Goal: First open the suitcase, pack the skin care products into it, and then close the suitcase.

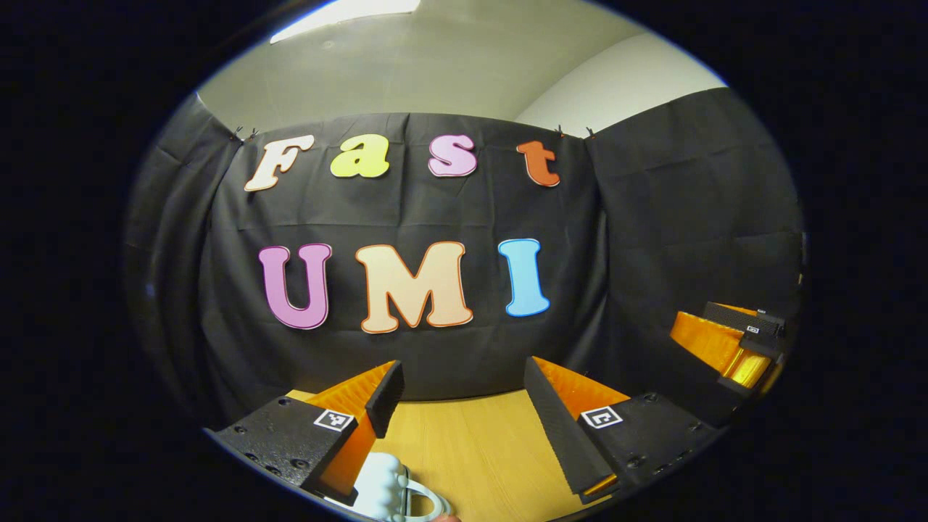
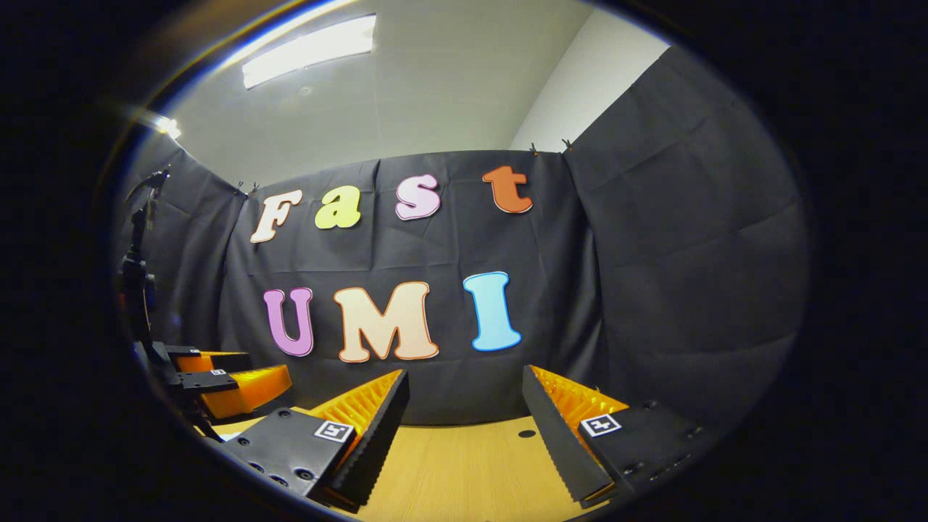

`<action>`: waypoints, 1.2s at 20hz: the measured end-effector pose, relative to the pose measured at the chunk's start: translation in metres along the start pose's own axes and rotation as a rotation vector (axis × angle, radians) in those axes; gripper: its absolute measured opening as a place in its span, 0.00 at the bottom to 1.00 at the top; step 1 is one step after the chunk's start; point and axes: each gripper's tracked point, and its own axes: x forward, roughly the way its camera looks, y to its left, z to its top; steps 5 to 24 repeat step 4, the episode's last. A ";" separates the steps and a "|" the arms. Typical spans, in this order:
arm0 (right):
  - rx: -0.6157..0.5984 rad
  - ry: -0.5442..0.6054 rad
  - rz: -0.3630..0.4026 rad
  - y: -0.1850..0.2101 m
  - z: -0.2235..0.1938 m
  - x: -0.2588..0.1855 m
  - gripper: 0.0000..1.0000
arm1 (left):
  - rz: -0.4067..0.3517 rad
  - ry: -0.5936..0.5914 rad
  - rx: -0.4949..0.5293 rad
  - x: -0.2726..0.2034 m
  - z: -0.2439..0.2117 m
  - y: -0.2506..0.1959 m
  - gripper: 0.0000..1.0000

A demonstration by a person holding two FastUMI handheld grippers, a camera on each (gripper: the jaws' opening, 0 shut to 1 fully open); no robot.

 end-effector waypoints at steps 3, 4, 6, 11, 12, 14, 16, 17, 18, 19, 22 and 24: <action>0.001 -0.006 0.002 -0.002 0.007 -0.006 0.97 | -0.013 -0.008 0.002 -0.008 0.003 -0.004 0.98; -0.001 -0.015 0.006 -0.002 0.011 -0.008 0.97 | -0.015 -0.002 0.001 -0.011 0.002 -0.004 0.97; -0.001 -0.015 0.006 -0.002 0.011 -0.008 0.97 | -0.015 -0.002 0.001 -0.011 0.002 -0.004 0.97; -0.001 -0.015 0.006 -0.002 0.011 -0.008 0.97 | -0.015 -0.002 0.001 -0.011 0.002 -0.004 0.97; -0.001 -0.015 0.006 -0.002 0.011 -0.008 0.97 | -0.015 -0.002 0.001 -0.011 0.002 -0.004 0.97; -0.001 -0.015 0.006 -0.002 0.011 -0.008 0.97 | -0.015 -0.002 0.001 -0.011 0.002 -0.004 0.97; -0.001 -0.015 0.006 -0.002 0.011 -0.008 0.97 | -0.015 -0.002 0.001 -0.011 0.002 -0.004 0.97; -0.001 -0.015 0.006 -0.002 0.011 -0.008 0.97 | -0.015 -0.002 0.001 -0.011 0.002 -0.004 0.97; -0.001 -0.015 0.006 -0.002 0.011 -0.008 0.97 | -0.015 -0.002 0.001 -0.011 0.002 -0.004 0.97; -0.001 -0.015 0.006 -0.002 0.011 -0.008 0.97 | -0.015 -0.002 0.001 -0.011 0.002 -0.004 0.97; -0.001 -0.015 0.006 -0.002 0.011 -0.008 0.97 | -0.015 -0.002 0.001 -0.011 0.002 -0.004 0.97; -0.001 -0.015 0.006 -0.002 0.011 -0.008 0.97 | -0.015 -0.002 0.001 -0.011 0.002 -0.004 0.97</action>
